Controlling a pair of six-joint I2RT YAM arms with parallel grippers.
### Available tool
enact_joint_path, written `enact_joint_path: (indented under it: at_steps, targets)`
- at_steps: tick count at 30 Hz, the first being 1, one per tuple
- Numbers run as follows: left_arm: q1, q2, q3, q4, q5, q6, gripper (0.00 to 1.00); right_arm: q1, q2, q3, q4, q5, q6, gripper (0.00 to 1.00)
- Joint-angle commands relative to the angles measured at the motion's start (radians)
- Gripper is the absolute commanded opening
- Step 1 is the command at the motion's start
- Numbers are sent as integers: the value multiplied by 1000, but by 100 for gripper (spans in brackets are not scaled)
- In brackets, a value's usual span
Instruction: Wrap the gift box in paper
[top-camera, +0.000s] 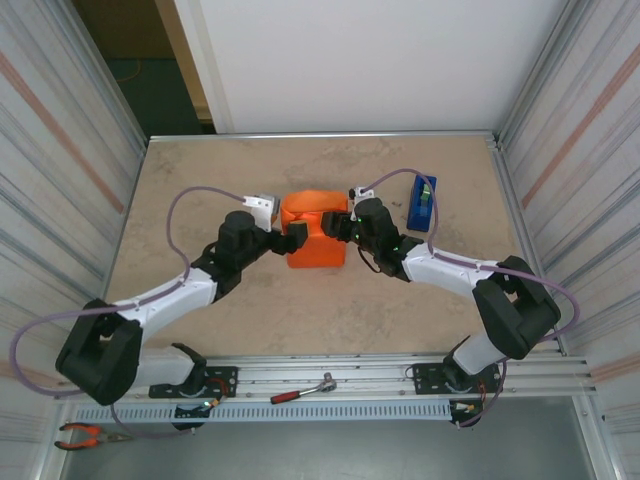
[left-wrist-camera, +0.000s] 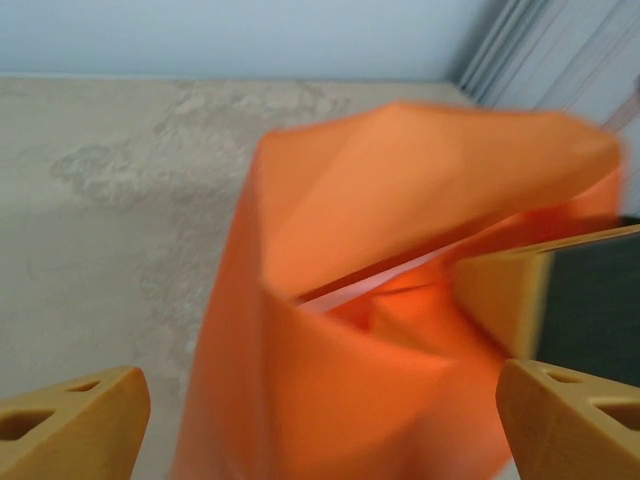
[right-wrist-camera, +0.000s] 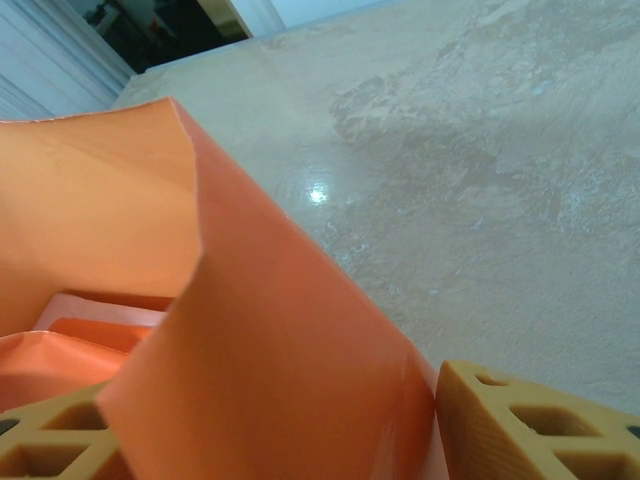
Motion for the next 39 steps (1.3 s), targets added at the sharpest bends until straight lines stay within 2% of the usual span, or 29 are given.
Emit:
enact_joint_path:
  at_steps: [1,4,14,22,28,35,39]
  targets:
    - [0,60,56,31,-97,44,88,13,-2,-20,-114,0,4,62]
    - [2,113,77,57,-146,48,84,13,-11,-14,-124,-3,3,62]
    - [15,161,95,106,-89,40,55,-17,-77,70,-187,-38,-37,64]
    - [17,179,98,116,-67,49,43,-25,-36,82,-134,-61,-75,64]
    - [18,191,101,116,-58,49,39,-7,29,34,-27,-4,-95,62]
    - [18,209,107,123,-47,39,24,35,64,23,1,83,-101,53]
    - [18,203,118,120,-36,35,8,51,56,49,-40,97,-116,38]
